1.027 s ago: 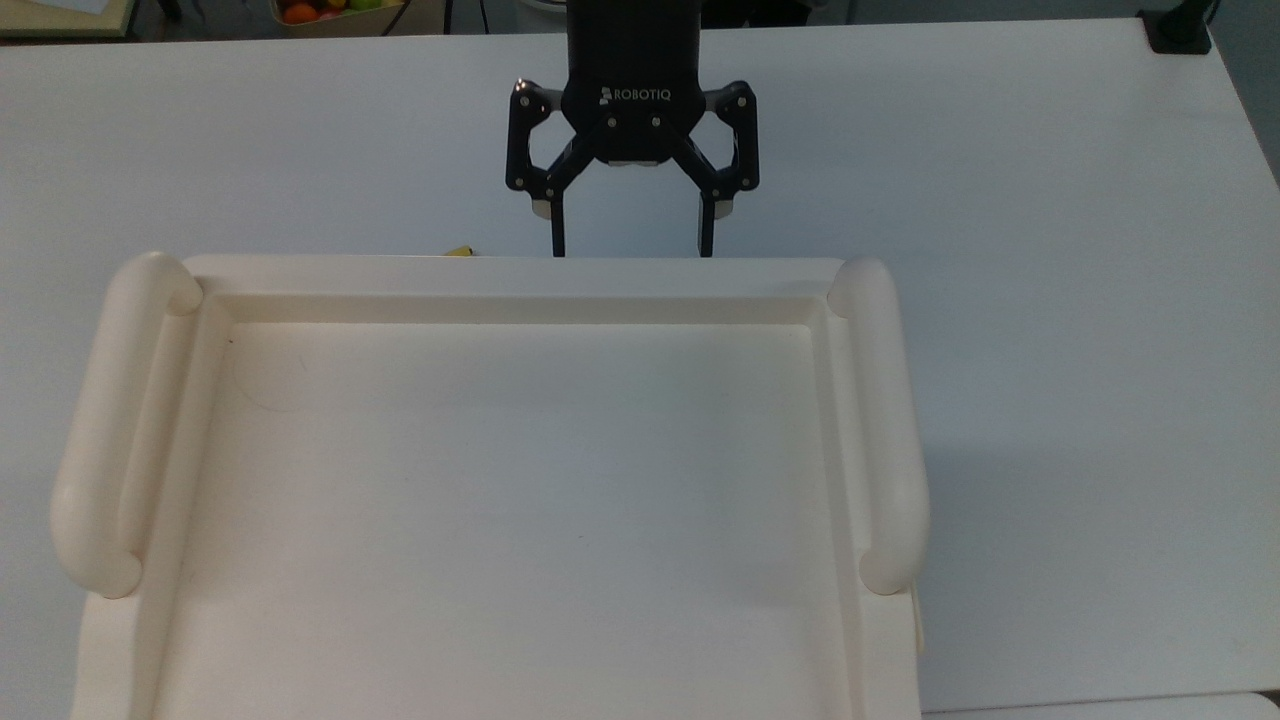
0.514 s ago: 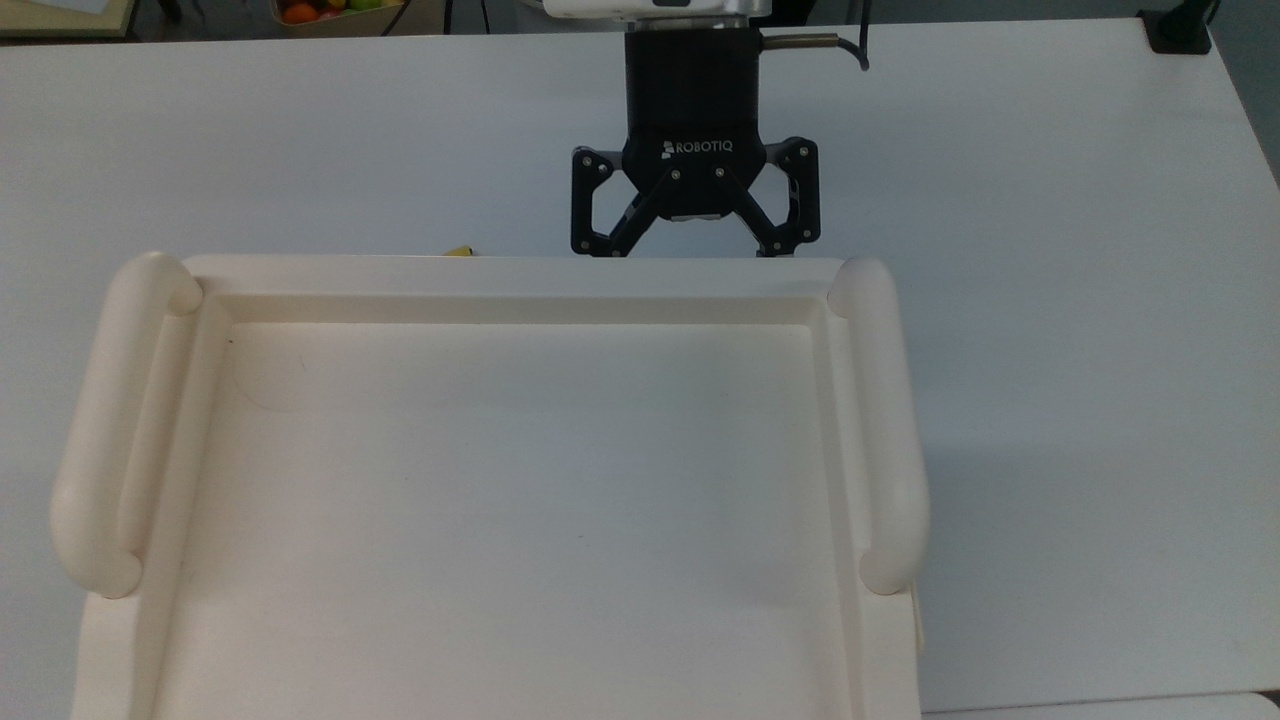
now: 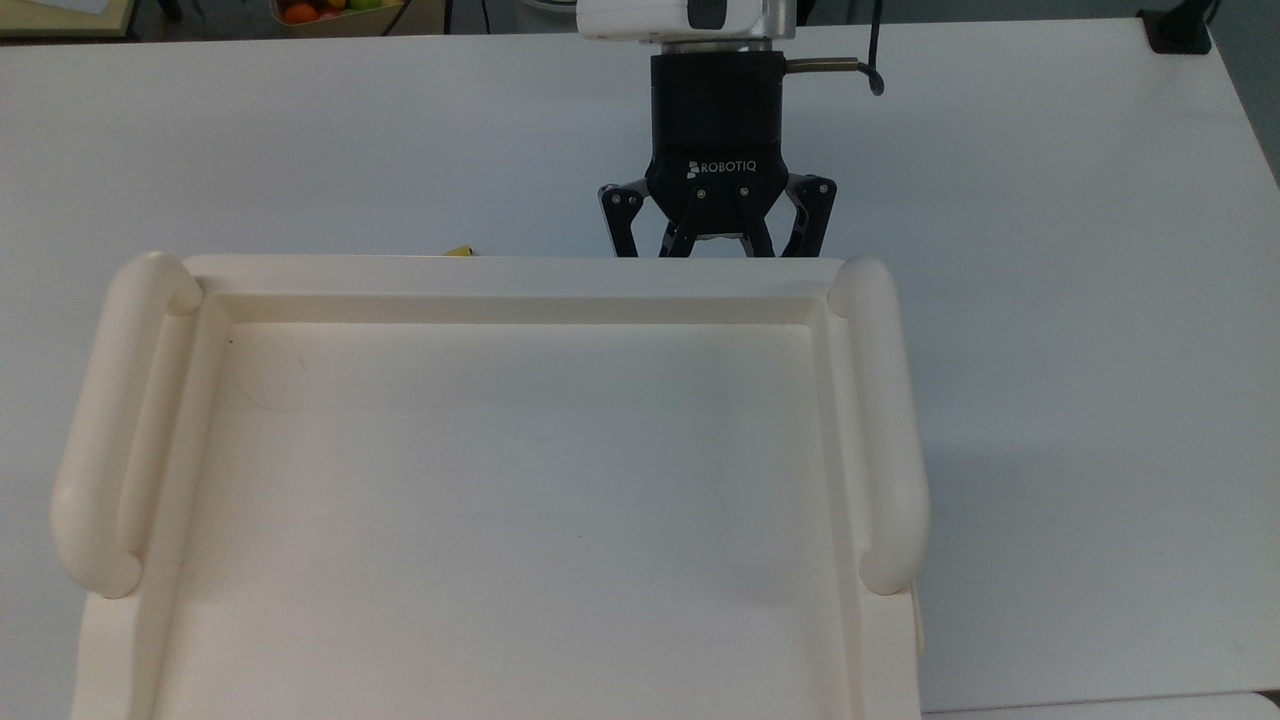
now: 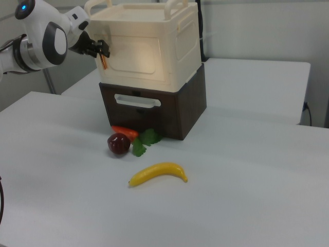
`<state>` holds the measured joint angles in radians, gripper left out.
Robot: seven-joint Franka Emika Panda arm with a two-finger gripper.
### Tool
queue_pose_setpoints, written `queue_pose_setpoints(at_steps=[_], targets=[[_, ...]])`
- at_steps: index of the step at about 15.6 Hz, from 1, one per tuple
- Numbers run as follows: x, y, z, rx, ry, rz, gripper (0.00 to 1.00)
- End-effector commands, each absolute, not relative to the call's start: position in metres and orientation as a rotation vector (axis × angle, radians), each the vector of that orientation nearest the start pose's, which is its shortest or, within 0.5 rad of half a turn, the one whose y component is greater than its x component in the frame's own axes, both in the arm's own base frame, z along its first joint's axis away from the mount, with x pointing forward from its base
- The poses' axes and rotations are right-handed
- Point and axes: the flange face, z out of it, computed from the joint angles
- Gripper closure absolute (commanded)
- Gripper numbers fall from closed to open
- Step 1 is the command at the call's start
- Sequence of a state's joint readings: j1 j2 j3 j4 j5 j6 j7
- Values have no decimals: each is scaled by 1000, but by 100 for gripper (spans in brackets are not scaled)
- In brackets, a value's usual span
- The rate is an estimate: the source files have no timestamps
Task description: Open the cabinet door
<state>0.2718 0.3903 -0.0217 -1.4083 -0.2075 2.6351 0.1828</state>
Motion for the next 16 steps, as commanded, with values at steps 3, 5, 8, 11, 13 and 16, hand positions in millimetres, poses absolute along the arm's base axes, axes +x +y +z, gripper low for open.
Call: queue_pose_setpoints(at_steps=[3,5,8,11,13,16], targets=[[704,193,585,-2832,-284,-1334,63],[703,195,585,-2835,-294,-1338,70],[701,195,589,-2833,-297,-1344,83],[695,192,594,-2837,-290,-1334,91],[689,192,595,-2839,-277,-1321,91],[685,189,599,-2863,-200,-1271,91]])
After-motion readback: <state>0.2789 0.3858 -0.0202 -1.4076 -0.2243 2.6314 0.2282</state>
